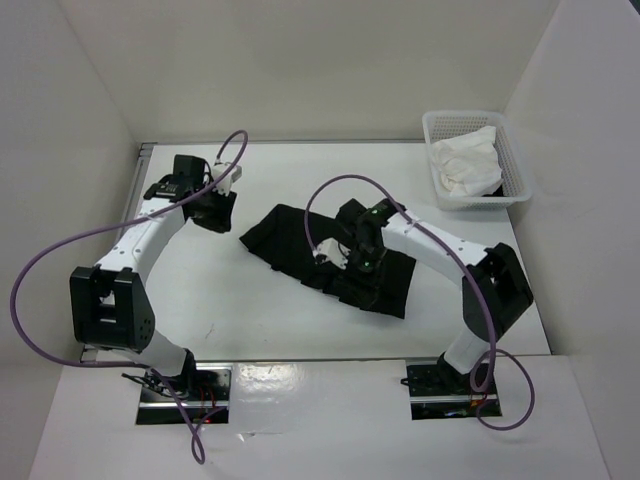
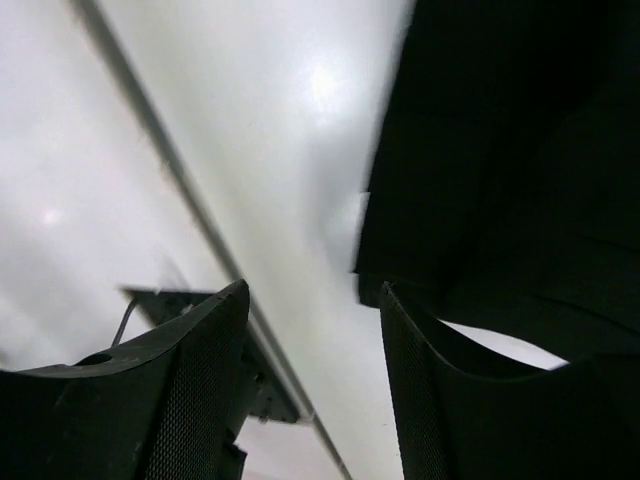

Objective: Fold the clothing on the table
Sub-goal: Fold the skirt

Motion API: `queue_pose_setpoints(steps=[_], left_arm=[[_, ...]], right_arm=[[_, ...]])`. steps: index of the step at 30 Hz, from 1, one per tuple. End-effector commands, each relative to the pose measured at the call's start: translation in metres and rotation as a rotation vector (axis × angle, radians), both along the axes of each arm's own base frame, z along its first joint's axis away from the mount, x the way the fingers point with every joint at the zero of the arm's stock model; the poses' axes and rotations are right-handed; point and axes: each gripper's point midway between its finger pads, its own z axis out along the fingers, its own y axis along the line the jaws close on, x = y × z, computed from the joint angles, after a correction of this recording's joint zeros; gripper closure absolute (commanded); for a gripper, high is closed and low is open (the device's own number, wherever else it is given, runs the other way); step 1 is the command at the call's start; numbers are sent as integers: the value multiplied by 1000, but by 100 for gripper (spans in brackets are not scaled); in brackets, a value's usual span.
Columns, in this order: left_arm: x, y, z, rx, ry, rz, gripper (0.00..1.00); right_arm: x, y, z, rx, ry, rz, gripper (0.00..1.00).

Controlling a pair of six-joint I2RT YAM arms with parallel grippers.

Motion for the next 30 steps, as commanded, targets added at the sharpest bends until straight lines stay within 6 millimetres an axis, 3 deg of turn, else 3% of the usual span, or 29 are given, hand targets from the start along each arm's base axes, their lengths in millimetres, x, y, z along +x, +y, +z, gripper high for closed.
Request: queue_pose_setpoints(steps=[1, 3, 4, 6, 8, 12, 13, 15, 19, 24, 27, 30], left_arm=[[-2, -14, 10, -79, -13, -5, 51], [-6, -35, 2, -105, 25, -42, 44], [-6, -43, 1, -117, 31, -64, 36], [-10, -60, -10, -131, 71, -111, 30], [-7, -64, -23, -132, 103, -111, 26], [4, -89, -30, -189, 133, -173, 26], [8, -91, -37, -197, 155, -178, 26], [18, -99, -33, -229, 149, -187, 26], [28, -113, -44, -285, 190, -219, 26], [23, -127, -65, -311, 262, -250, 30], [22, -137, -65, -317, 265, -274, 30], [21, -141, -83, -311, 308, -276, 30]], right_arm=[[45, 17, 38, 74, -238, -95, 39], [62, 11, 44, 80, -310, -172, 39], [63, 9, 44, 87, -316, -198, 38], [65, -3, 41, 81, -330, -240, 38], [63, -18, 42, 67, -363, -280, 38], [70, -40, 51, 84, -415, -368, 37], [76, -53, 57, 88, -436, -419, 37], [80, -61, 64, 104, -447, -466, 37], [89, -81, 72, 123, -472, -565, 37], [94, -93, 81, 150, -494, -637, 37], [98, -99, 87, 155, -512, -662, 37], [98, -99, 87, 155, -512, -662, 37]])
